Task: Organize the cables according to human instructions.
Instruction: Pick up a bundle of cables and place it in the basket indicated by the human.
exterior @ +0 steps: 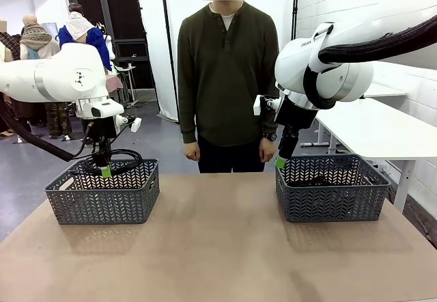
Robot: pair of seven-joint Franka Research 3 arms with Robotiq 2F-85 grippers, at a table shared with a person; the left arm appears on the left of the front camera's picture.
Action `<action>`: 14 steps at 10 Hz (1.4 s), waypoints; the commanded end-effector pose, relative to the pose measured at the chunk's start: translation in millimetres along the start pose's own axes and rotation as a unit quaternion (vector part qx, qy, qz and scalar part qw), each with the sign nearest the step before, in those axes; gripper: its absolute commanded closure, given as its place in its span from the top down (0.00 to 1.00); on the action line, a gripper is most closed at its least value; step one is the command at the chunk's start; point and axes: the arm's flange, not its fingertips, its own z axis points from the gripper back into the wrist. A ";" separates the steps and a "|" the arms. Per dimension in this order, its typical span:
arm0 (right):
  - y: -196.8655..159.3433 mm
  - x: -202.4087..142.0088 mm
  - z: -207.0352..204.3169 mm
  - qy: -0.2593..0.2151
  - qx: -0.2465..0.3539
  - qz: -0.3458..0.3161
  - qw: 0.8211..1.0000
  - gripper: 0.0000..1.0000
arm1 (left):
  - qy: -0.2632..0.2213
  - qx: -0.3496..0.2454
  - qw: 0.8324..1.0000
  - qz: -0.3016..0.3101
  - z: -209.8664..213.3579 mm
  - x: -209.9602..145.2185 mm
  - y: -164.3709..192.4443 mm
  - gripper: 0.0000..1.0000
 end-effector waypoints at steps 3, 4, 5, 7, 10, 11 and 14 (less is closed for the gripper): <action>0.0 0.3 -0.9 0.001 -0.002 -0.003 1.000 1.00 | -0.002 0.028 0.999 -0.021 -9.5 -7.6 4.9 0.00; 0.0 0.3 -0.9 0.001 -0.002 -0.003 1.000 1.00 | 0.000 0.027 0.999 -0.022 -11.7 -8.7 7.9 0.00; 0.0 0.3 -0.9 0.001 -0.002 -0.003 1.000 1.00 | 0.000 0.024 0.999 -0.026 -12.9 -8.9 10.9 0.00; 0.0 0.3 -0.9 0.001 -0.002 -0.003 1.000 1.00 | 0.005 0.017 0.999 -0.029 -16.2 -10.1 15.8 0.00; 0.0 0.3 -0.9 0.001 -0.002 -0.003 1.000 1.00 | 0.011 0.016 0.999 -0.034 -21.5 -10.7 20.6 0.00; 0.0 0.3 -0.9 0.001 -0.002 -0.003 1.000 1.00 | 0.011 0.020 0.999 -0.035 -22.2 -10.3 23.1 0.19; 0.0 0.3 -0.9 0.001 -0.002 -0.003 1.000 1.00 | 0.010 0.032 0.999 -0.023 -25.4 -12.8 28.2 0.78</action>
